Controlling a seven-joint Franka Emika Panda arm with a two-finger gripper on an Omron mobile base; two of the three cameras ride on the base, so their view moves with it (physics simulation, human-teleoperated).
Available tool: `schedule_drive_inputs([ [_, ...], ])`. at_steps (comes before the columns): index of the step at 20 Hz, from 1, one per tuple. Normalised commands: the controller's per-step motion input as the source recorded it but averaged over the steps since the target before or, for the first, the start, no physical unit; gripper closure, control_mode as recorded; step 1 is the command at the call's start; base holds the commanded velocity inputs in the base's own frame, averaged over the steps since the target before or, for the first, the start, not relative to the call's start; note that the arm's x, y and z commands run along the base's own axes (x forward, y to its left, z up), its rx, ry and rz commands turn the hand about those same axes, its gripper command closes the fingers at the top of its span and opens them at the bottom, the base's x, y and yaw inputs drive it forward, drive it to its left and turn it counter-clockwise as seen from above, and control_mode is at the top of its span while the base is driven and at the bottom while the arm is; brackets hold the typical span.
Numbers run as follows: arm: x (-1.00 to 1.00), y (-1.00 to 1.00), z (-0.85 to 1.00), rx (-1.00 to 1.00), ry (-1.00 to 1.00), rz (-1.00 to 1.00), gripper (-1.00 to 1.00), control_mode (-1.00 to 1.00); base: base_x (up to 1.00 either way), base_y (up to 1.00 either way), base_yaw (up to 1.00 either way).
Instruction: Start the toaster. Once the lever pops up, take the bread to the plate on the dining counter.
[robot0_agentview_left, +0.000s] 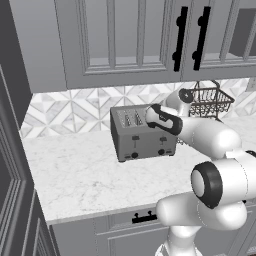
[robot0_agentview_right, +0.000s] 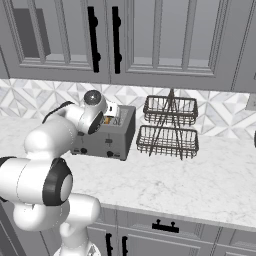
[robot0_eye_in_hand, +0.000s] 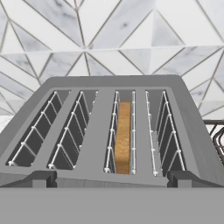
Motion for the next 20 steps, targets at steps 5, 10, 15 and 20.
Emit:
schedule_drive_inputs([
  [5, 0.00, 0.00, 0.00, 0.00, 0.00, 0.00, -1.00, -1.00, 0.00, 0.00, 0.00],
  [10, 0.00, 0.00, 0.00, 0.00, 0.00, 0.00, -1.00, -1.00, 0.00, 0.00, 0.00],
  [15, 0.00, 0.00, 0.00, 0.00, 0.00, 0.00, -1.00, -1.00, 0.00, 0.00, 0.00],
  [20, 0.00, 0.00, 0.00, 0.00, 0.00, 0.00, -1.00, -1.00, 0.00, 0.00, 0.00],
])
